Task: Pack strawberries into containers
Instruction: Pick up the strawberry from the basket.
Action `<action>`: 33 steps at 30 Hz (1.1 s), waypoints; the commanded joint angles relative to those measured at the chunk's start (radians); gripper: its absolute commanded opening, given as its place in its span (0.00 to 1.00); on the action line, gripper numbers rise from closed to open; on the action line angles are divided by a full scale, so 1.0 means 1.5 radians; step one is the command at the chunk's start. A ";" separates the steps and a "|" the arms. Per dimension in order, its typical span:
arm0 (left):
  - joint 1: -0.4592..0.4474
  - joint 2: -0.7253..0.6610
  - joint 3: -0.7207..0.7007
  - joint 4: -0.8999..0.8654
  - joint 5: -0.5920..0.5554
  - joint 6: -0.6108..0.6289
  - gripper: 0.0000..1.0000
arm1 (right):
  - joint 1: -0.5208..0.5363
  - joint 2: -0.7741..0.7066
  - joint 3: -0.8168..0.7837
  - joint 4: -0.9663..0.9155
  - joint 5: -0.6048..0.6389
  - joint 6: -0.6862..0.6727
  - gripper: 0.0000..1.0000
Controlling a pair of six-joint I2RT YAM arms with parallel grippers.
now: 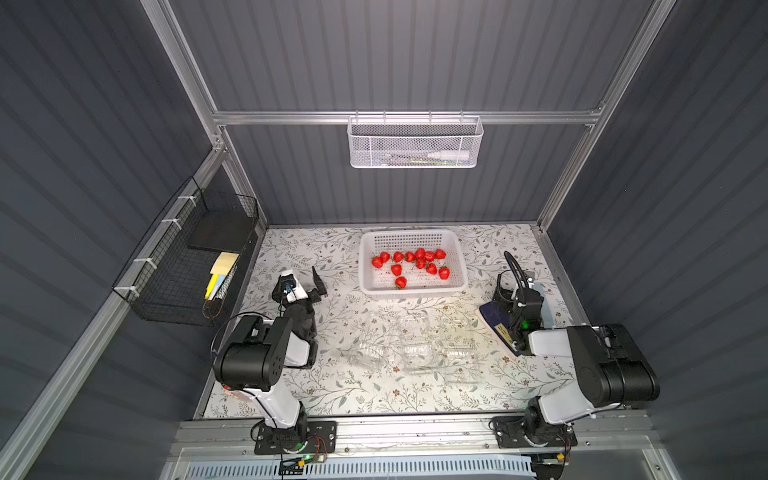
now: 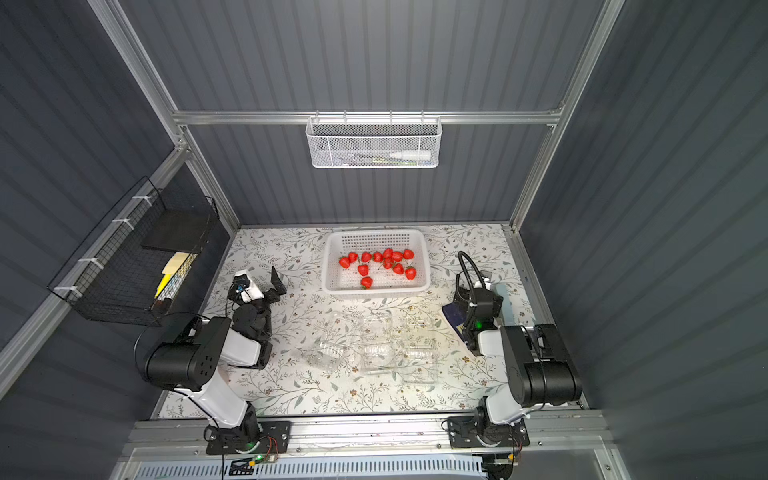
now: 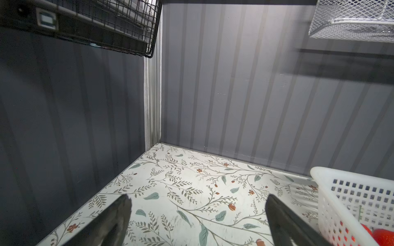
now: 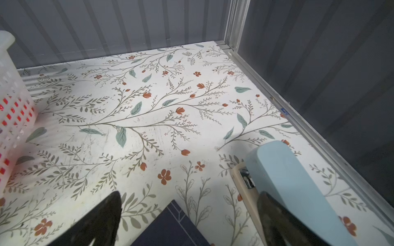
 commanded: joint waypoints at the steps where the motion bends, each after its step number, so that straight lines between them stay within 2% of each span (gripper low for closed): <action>1: -0.001 -0.001 0.010 0.087 -0.006 -0.006 1.00 | -0.002 -0.009 0.011 0.005 -0.004 0.002 0.99; 24: -0.001 -0.001 0.009 0.088 -0.007 -0.006 1.00 | -0.003 -0.009 0.010 0.007 -0.004 0.002 0.99; 26: -0.002 -0.009 0.007 0.101 -0.023 0.015 1.00 | -0.002 -0.012 0.007 0.021 0.000 -0.004 0.99; 30: -0.024 -0.110 0.050 -0.070 -0.072 -0.001 1.00 | 0.008 -0.065 -0.009 0.003 -0.007 -0.020 0.99; 33: -0.037 -0.187 0.072 -0.144 -0.147 -0.048 1.00 | 0.031 -0.146 -0.003 -0.029 0.083 -0.044 0.99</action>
